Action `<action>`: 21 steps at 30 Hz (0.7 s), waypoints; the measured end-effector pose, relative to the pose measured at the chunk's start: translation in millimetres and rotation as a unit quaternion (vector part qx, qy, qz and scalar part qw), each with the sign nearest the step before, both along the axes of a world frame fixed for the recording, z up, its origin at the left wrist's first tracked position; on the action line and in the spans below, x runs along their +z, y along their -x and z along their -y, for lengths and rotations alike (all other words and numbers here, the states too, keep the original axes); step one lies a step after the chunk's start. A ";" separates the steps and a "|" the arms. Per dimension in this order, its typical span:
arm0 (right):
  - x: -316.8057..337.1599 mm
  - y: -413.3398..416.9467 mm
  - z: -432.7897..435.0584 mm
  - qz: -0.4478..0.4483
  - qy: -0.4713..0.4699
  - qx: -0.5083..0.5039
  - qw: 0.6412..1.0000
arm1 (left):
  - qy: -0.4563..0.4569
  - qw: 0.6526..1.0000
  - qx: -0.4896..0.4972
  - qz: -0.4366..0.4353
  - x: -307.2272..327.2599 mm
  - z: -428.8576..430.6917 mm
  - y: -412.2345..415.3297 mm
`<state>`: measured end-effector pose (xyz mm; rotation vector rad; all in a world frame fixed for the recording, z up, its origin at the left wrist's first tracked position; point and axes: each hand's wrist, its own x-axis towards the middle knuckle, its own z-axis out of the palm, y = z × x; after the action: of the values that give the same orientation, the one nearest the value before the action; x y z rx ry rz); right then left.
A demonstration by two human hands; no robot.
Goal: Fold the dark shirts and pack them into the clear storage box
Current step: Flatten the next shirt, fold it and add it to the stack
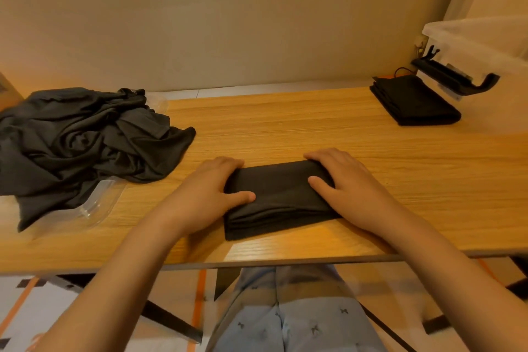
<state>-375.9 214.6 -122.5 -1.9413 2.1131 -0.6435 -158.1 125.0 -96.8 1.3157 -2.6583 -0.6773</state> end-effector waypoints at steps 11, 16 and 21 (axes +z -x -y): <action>28.3 12.7 -13.1 0.002 -0.127 0.006 0.992 | -0.107 0.991 -0.010 0.084 25.0 18.7 12.6; 27.4 17.9 -29.9 0.068 -0.075 0.031 0.994 | -0.180 0.982 -0.014 0.060 27.5 21.8 8.6; 25.4 32.7 -45.7 0.218 0.001 -0.008 0.976 | -0.262 0.965 -0.013 -0.002 34.6 23.7 29.5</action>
<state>-408.7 260.2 -97.1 -1.5998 1.8521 -0.9710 -187.5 101.3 -62.2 1.3713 -2.5899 -1.4596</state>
